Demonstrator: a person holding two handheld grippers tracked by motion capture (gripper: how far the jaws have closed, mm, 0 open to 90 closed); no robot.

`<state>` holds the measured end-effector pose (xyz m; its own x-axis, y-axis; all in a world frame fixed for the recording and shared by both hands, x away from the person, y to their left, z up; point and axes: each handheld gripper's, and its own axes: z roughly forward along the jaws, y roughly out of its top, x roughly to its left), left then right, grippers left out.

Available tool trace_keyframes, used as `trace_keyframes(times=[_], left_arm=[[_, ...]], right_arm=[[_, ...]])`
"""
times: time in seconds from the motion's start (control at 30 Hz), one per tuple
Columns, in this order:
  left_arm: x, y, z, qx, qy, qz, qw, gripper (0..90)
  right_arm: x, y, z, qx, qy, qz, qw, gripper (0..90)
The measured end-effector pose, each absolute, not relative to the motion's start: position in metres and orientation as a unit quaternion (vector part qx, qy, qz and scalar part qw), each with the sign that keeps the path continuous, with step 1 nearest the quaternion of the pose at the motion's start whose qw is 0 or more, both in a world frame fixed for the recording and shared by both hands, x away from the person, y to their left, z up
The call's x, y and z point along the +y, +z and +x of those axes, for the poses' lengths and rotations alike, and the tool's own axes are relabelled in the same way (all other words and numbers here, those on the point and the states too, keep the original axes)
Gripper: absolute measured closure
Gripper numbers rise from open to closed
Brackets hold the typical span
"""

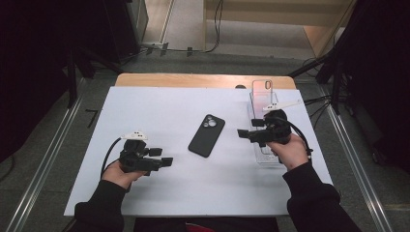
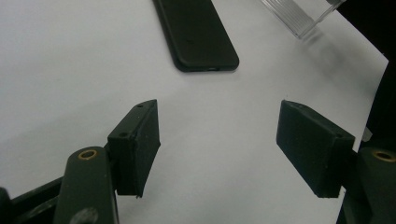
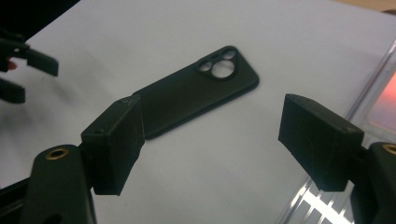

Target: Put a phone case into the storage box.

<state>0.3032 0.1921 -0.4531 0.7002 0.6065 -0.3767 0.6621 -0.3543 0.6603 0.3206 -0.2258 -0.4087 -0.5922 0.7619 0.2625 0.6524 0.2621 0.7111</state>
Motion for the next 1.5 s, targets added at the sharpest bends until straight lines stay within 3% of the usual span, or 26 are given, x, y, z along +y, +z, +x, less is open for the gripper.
trace_keyframes(times=[0.2, 0.9, 1.5], left_arm=[[0.191, -0.452, 0.301, 0.381, -0.033, 0.825, 0.416, 30.0], [0.19, -0.451, 0.292, 0.361, -0.026, 0.827, 0.429, 30.3], [0.193, -0.455, 0.285, 0.366, -0.025, 0.828, 0.424, 29.9]], right_arm=[[-0.225, -0.421, 0.301, 0.801, 0.415, 0.43, 0.032, 21.6], [-0.229, -0.463, 0.254, 0.839, 0.387, 0.382, -0.006, 21.0], [-0.231, -0.473, 0.25, 0.847, 0.375, 0.376, -0.019, 20.8]])
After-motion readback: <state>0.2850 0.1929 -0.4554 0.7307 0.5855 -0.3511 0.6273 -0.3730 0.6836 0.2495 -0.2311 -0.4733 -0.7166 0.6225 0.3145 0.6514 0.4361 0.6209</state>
